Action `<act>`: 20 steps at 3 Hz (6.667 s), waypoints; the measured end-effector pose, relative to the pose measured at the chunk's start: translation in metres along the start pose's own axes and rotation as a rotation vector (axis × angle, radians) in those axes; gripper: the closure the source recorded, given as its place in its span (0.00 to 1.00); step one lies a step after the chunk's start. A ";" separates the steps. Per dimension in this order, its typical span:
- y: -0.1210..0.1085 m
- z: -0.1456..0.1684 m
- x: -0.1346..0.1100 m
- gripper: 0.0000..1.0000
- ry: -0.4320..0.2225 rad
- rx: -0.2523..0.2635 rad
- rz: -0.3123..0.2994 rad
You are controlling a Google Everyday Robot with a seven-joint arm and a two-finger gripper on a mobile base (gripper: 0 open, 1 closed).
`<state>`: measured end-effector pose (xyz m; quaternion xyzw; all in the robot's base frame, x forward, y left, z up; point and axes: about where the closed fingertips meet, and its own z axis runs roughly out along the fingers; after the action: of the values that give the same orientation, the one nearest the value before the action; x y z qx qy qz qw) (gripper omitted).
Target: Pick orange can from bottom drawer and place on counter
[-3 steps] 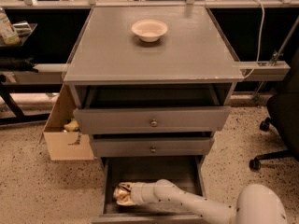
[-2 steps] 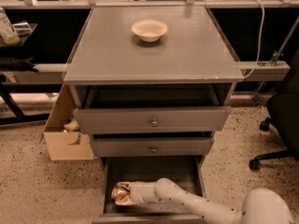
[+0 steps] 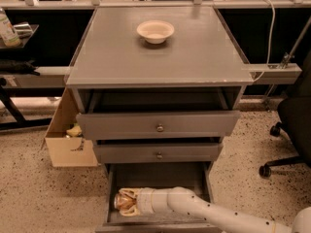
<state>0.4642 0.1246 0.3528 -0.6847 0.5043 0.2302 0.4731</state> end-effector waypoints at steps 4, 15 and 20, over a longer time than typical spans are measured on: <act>-0.063 -0.143 -0.095 1.00 -0.079 0.008 -0.138; -0.216 -0.388 -0.258 1.00 0.304 -0.054 -0.241; -0.334 -0.439 -0.231 1.00 0.323 0.236 0.079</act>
Offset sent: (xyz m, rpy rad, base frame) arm -0.0114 -0.0154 0.0472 -0.0302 -0.0524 0.0102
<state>0.6071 -0.1384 0.8704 -0.6322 0.6236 0.0749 0.4537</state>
